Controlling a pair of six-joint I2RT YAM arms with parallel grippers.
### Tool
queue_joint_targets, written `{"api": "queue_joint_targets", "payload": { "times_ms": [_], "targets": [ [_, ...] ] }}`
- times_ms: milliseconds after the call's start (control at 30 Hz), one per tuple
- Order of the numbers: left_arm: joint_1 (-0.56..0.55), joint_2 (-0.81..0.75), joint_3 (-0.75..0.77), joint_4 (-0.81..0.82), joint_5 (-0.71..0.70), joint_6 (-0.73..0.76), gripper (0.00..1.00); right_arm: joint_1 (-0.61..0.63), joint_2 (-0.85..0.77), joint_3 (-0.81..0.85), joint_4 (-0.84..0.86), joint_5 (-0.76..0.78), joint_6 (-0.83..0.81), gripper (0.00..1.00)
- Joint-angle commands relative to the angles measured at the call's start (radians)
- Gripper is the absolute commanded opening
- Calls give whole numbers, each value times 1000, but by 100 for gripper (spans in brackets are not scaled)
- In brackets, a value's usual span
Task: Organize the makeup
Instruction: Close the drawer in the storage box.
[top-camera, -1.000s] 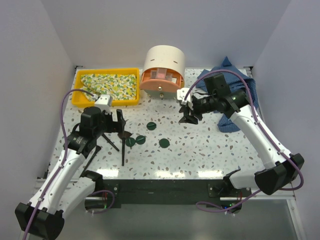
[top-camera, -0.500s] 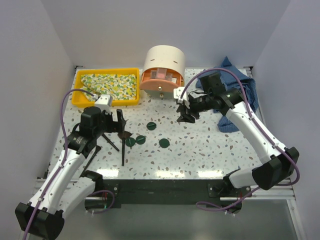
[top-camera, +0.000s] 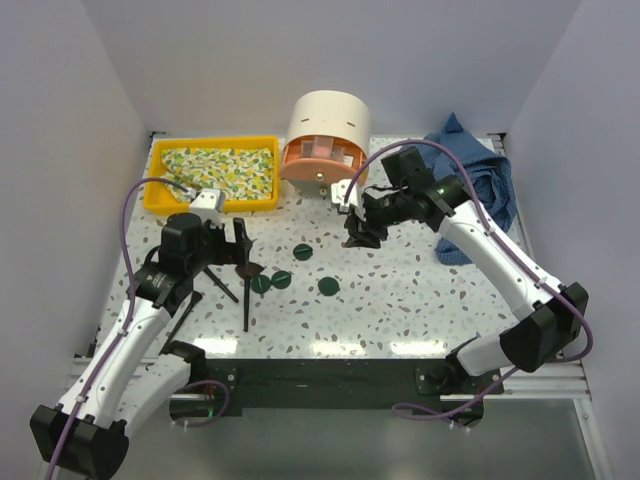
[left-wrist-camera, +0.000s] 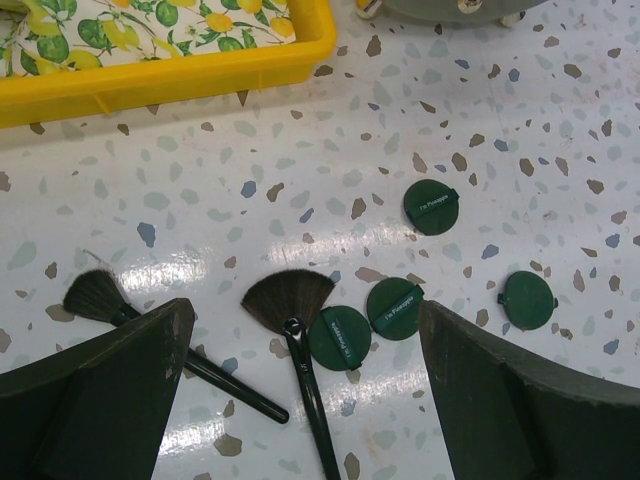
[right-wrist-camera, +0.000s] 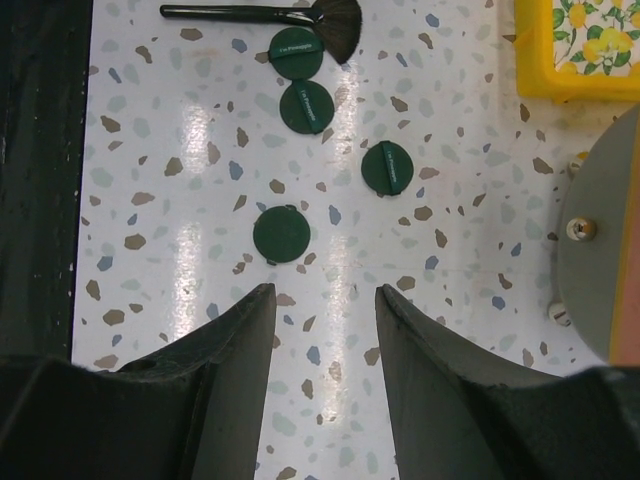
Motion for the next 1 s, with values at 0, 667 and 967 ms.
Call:
{"api": "queue_joint_targets", "payload": {
  "times_ms": [0, 667, 967],
  "targets": [
    [4, -10, 5, 51, 7, -1, 100, 31, 10, 50, 16, 46, 9, 49],
    [4, -19, -15, 59, 29, -12, 100, 84, 74, 103, -2, 127, 1, 50],
    [4, -22, -20, 62, 25, -13, 100, 89, 106, 134, -8, 146, 1, 50]
  ]
}}
